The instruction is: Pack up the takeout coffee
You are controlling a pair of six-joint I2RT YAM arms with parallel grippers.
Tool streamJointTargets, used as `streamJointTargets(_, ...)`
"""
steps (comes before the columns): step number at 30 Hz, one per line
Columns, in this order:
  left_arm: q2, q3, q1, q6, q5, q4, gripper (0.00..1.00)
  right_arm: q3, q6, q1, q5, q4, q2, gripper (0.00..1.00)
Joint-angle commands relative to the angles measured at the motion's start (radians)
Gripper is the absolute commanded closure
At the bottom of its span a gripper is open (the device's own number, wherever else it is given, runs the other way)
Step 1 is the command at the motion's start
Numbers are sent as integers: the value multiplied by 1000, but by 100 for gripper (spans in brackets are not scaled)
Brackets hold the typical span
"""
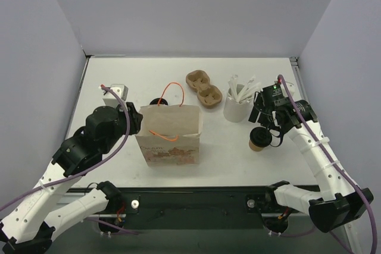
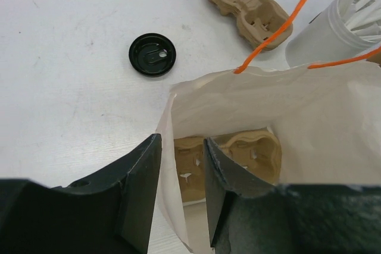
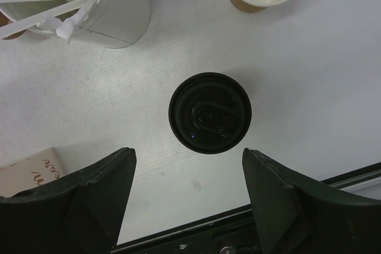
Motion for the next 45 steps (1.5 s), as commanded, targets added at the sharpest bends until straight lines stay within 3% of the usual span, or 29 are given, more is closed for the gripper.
streamJointTargets(1,47,74,5,-30,-99,-79,55,-9,-12,-26,-42,-9,26,26)
streamJointTargets(5,69,82,6,-51,-118,-128,54,-1,-29,-27,-56,3,37,26)
streamJointTargets(11,27,15,6,-76,-52,-61,55,-23,-35,-39,-78,12,49,26)
streamJointTargets(12,29,16,6,-82,-58,-68,57,-24,-35,-45,-101,17,54,26)
streamJointTargets(14,36,27,6,-84,-69,-81,72,-26,-38,-56,-116,23,61,27)
streamJointTargets(16,40,27,6,-67,-67,-76,78,-24,-47,-59,-115,24,64,27)
streamJointTargets(25,59,24,20,-74,-47,-104,71,-27,-69,-90,-130,30,69,27)
streamJointTargets(29,50,4,31,-62,-20,-53,76,-36,-78,-96,-127,37,71,27)
streamJointTargets(34,33,-34,51,-42,66,42,100,-50,-99,-130,-191,55,71,27)
streamJointTargets(45,-10,-125,79,17,164,347,100,-75,-141,-182,-199,106,77,25)
